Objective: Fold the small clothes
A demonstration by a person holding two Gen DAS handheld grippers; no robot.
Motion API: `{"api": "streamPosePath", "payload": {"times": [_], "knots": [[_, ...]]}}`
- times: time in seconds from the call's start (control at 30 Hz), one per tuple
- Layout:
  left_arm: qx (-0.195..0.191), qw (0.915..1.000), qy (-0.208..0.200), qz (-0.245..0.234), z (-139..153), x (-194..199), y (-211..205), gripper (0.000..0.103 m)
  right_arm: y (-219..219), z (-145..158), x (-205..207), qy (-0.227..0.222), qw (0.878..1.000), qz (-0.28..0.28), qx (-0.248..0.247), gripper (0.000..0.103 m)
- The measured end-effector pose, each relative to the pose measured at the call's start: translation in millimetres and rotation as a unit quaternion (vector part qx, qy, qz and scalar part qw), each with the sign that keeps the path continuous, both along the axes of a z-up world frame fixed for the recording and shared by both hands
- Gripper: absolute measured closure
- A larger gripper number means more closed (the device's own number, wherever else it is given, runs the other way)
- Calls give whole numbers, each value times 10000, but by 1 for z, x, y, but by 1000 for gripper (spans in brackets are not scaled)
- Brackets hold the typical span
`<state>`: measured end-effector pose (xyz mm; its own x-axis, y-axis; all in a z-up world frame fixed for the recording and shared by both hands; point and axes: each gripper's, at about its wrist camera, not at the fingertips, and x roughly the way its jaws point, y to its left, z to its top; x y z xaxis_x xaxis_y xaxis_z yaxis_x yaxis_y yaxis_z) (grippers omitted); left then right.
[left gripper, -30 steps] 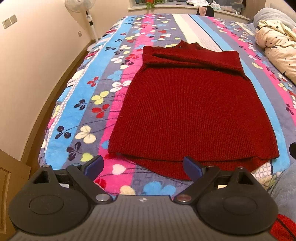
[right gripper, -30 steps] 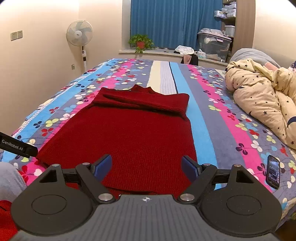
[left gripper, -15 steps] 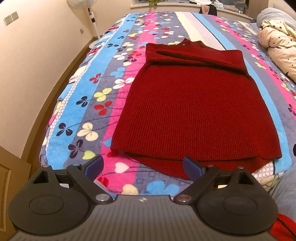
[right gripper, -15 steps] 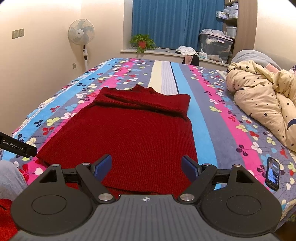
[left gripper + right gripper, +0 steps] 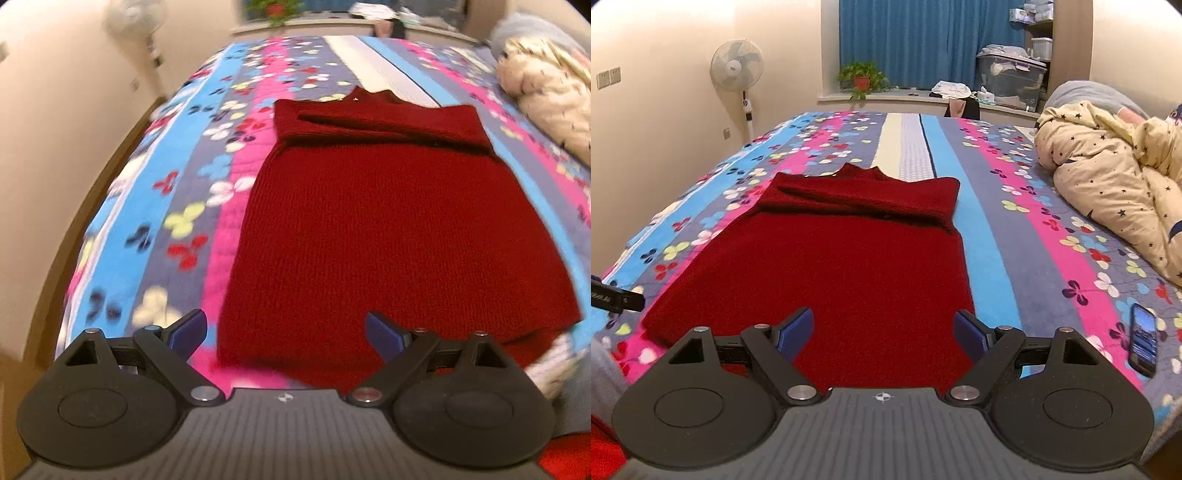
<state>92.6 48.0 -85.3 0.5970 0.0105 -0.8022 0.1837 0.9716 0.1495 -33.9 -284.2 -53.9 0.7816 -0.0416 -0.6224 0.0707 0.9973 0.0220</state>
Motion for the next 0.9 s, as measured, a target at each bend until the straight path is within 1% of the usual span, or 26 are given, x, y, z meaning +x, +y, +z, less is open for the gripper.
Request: {"api": "streamPosePath", "payload": {"times": [0.03, 0.1, 0.13, 0.17, 0.23, 0.27, 0.33, 0.37, 0.4, 0.43, 0.47, 0.53, 0.6, 0.63, 0.73, 0.77, 0.8, 0.83, 0.87, 0.9], "knots": [[40, 9999, 94, -59, -11, 17, 4, 8, -11, -9, 10, 60, 10000, -37, 42, 19], [61, 9993, 322, -190, -34, 52, 13, 8, -38, -31, 36, 351, 9990, -160, 206, 19], [172, 9984, 485, -237, -49, 67, 18, 8, -51, -43, 47, 484, 9979, -336, 284, 19], [334, 9975, 605, -161, -61, 81, 21, 8, -65, -56, 57, 582, 9963, -536, 324, 20], [516, 9954, 800, -44, -84, 105, 29, 8, -82, -78, 73, 856, 9940, -657, 194, 20], [477, 9948, 904, -31, -92, 113, 33, 8, -88, -90, 81, 1017, 9926, -660, 112, 20], [240, 9933, 1129, -115, -106, 126, 41, 7, -98, -112, 95, 1429, 9874, -662, 177, 20], [169, 9932, 1143, -145, -108, 130, 43, 2, -105, -122, 101, 1597, 9840, -734, 285, 20], [179, 9935, 1118, -150, -111, 134, 45, 0, -110, -132, 107, 1741, 9809, -778, 384, 20], [118, 9933, 1132, -223, -113, 139, 47, 0, -113, -140, 113, 1864, 9782, -803, 442, 20], [-22, 9919, 1252, -228, -116, 143, 52, 0, -116, -149, 119, 2009, 9746, -846, 522, 15], [-358, 9889, 1441, -15, -120, 148, 60, 0, -121, -159, 124, 2121, 9704, -886, 738, 11], [-370, 9887, 1454, -2, -119, 145, 61, 0, -118, -158, 129, 2258, 9685, -777, 711, 14], [-369, 9886, 1462, -9, -119, 143, 60, 0, -119, -156, 130, 2310, 9672, -700, 792, 16], [-537, 9862, 1541, -270, -120, 135, 57, 0, -125, -157, 127, 2463, 9590, -331, 1364, 16], [-546, 9851, 1597, -343, -119, 133, 55, 1, -125, -159, 124, 2473, 9580, -198, 1436, 16], [-521, 9838, 1684, -331, -119, 130, 51, 3, -123, -161, 122, 2487, 9581, -134, 1415, 16], [-513, 9817, 1820, -236, -118, 128, 46, 5, -121, -161, 121, 2533, 9575, -180, 1366, 26], [-513, 9789, 1972, -152, -117, 125, 41, 14, -120, -157, 119, 2625, 9551, -331, 1336, 49], [-446, 9784, 2014, -109, -115, 123, 35, 24, -118, -150, 118, 2674, 9520, -386, 1438, 65]]}}
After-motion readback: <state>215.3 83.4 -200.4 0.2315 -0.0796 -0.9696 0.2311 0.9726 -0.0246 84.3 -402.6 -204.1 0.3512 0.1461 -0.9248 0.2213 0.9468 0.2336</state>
